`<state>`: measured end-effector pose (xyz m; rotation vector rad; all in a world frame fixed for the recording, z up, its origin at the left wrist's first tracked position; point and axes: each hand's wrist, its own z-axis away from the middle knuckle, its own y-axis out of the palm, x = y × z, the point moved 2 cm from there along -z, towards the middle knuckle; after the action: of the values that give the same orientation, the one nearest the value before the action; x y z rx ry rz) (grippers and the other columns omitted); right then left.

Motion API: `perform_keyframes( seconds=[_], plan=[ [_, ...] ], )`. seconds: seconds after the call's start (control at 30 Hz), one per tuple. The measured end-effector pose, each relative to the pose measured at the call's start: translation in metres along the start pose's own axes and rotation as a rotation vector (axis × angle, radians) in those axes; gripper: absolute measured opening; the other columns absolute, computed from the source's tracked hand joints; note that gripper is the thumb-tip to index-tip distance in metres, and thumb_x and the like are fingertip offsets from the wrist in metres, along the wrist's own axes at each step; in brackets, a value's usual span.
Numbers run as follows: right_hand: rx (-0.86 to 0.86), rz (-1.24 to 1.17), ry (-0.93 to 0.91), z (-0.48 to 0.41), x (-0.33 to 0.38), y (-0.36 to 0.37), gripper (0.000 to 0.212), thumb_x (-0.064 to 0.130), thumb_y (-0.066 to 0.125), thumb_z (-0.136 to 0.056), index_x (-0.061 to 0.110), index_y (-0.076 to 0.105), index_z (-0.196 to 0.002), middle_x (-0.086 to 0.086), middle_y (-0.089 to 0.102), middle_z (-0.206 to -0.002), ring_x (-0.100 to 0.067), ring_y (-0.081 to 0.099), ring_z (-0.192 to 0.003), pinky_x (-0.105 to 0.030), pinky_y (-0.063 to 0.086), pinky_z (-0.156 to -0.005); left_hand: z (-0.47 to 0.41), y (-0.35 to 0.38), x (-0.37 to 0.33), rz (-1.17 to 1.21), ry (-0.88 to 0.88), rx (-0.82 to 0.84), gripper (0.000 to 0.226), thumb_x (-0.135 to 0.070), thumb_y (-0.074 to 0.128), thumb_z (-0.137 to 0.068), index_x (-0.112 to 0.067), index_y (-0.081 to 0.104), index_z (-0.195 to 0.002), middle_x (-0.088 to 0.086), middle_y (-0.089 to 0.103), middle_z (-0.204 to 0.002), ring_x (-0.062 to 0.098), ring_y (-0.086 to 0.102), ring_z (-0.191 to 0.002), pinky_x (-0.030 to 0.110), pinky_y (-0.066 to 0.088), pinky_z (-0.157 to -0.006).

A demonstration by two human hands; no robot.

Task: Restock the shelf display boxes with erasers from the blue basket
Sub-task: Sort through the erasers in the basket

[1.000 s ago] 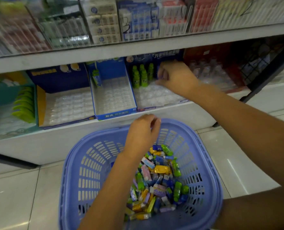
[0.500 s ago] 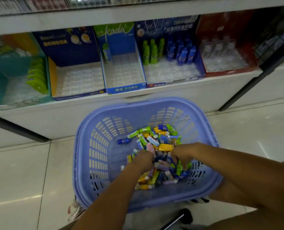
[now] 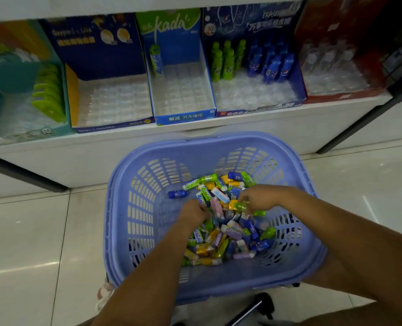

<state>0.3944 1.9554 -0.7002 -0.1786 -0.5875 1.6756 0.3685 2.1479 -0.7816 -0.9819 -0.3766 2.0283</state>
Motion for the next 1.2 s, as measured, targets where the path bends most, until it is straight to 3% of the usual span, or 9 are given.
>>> perform_keyframes(
  seconds=[0.17, 0.33, 0.43, 0.53, 0.7, 0.83, 0.93, 1.07, 1.2],
  plan=[
    [-0.162, -0.412, -0.053, -0.005, -0.008, -0.007, 0.035, 0.031, 0.059, -0.093, 0.017, 0.044, -0.121, -0.002, 0.051, -0.104, -0.020, 0.052, -0.092, -0.033, 0.041, -0.081, -0.004, 0.016, -0.015, -0.387, 0.010, 0.050, 0.048, -0.032, 0.075, -0.079, -0.005, 0.056, -0.114, 0.014, 0.061, -0.117, 0.028, 0.059, -0.109, 0.034, 0.049, -0.085],
    [-0.166, -0.996, -0.191, 0.003, -0.011, -0.015, 0.046, 0.011, 0.061, -0.090, 0.019, 0.036, -0.128, 0.002, 0.053, -0.089, -0.020, 0.062, -0.088, -0.037, 0.054, -0.088, -0.002, 0.022, -0.025, -0.433, -0.017, 0.049, 0.034, -0.020, 0.060, -0.090, -0.002, 0.057, -0.119, 0.016, 0.061, -0.122, 0.030, 0.058, -0.114, 0.036, 0.049, -0.090],
    [-0.174, -1.165, -0.306, 0.014, -0.007, -0.027, 0.041, 0.011, 0.062, -0.089, 0.022, 0.043, -0.124, -0.004, 0.062, -0.106, -0.019, 0.068, -0.094, -0.031, 0.057, -0.079, 0.004, 0.012, -0.035, -0.229, -0.066, 0.050, 0.039, -0.030, 0.041, -0.099, 0.002, 0.061, -0.107, 0.020, 0.065, -0.106, 0.033, 0.062, -0.099, 0.039, 0.050, -0.085],
    [-0.295, -1.279, -0.426, 0.032, -0.004, -0.046, 0.026, 0.011, 0.062, -0.088, 0.019, 0.055, -0.112, -0.008, 0.066, -0.103, -0.019, 0.068, -0.090, -0.033, 0.057, -0.083, 0.007, -0.013, -0.056, 0.454, -0.195, 0.249, 0.022, -0.023, 0.054, -0.093, -0.002, 0.057, -0.100, 0.011, 0.058, -0.082, 0.024, 0.062, -0.071, 0.038, 0.056, -0.074],
    [-0.594, -1.234, -0.534, 0.073, 0.002, -0.085, 0.015, 0.001, 0.058, -0.086, 0.010, 0.058, -0.099, -0.006, 0.061, -0.087, -0.014, 0.062, -0.074, -0.023, 0.051, -0.070, 0.036, -0.083, -0.117, 0.987, 0.128, 0.499, 0.018, -0.015, 0.047, -0.098, -0.008, 0.063, -0.097, 0.007, 0.073, -0.085, 0.017, 0.071, -0.075, 0.029, 0.059, -0.066],
    [-0.731, -1.276, -0.607, 0.103, 0.004, -0.114, 0.012, -0.002, 0.057, -0.084, 0.007, 0.052, -0.089, -0.010, 0.058, -0.078, -0.014, 0.060, -0.063, -0.023, 0.051, -0.061, 0.064, -0.124, -0.154, 1.073, 0.364, 0.434, 0.017, -0.017, 0.049, -0.097, -0.011, 0.063, -0.101, 0.001, 0.075, -0.086, 0.010, 0.071, -0.072, 0.020, 0.056, -0.058],
    [-0.834, -1.121, -0.595, 0.119, 0.006, -0.132, 0.019, 0.007, 0.062, -0.084, 0.007, 0.058, -0.102, -0.012, 0.062, -0.080, -0.018, 0.063, -0.065, -0.023, 0.054, -0.062, 0.075, -0.135, -0.169, 1.000, 0.471, 0.317, 0.011, -0.013, 0.055, -0.093, -0.014, 0.064, -0.098, -0.003, 0.074, -0.084, 0.004, 0.067, -0.065, 0.016, 0.053, -0.055],
    [-0.848, -1.057, -0.607, 0.133, 0.005, -0.151, 0.029, 0.022, 0.066, -0.079, 0.013, 0.068, -0.107, -0.010, 0.069, -0.096, -0.013, 0.067, -0.079, -0.020, 0.055, -0.071, 0.077, -0.142, -0.176, 1.104, 0.481, 0.230, 0.012, -0.012, 0.056, -0.092, -0.012, 0.064, -0.102, 0.002, 0.074, -0.087, 0.004, 0.063, -0.061, 0.016, 0.051, -0.052],
    [-1.034, -0.859, -0.434, 0.129, -0.002, -0.176, 0.018, 0.019, 0.072, -0.080, 0.014, 0.070, -0.097, 0.002, 0.070, -0.083, -0.006, 0.066, -0.071, -0.010, 0.049, -0.068, 0.071, -0.150, -0.175, 1.142, 0.429, 0.055, 0.012, -0.015, 0.054, -0.095, -0.014, 0.062, -0.103, 0.004, 0.072, -0.092, 0.007, 0.063, -0.065, 0.018, 0.050, -0.055]
  ],
)
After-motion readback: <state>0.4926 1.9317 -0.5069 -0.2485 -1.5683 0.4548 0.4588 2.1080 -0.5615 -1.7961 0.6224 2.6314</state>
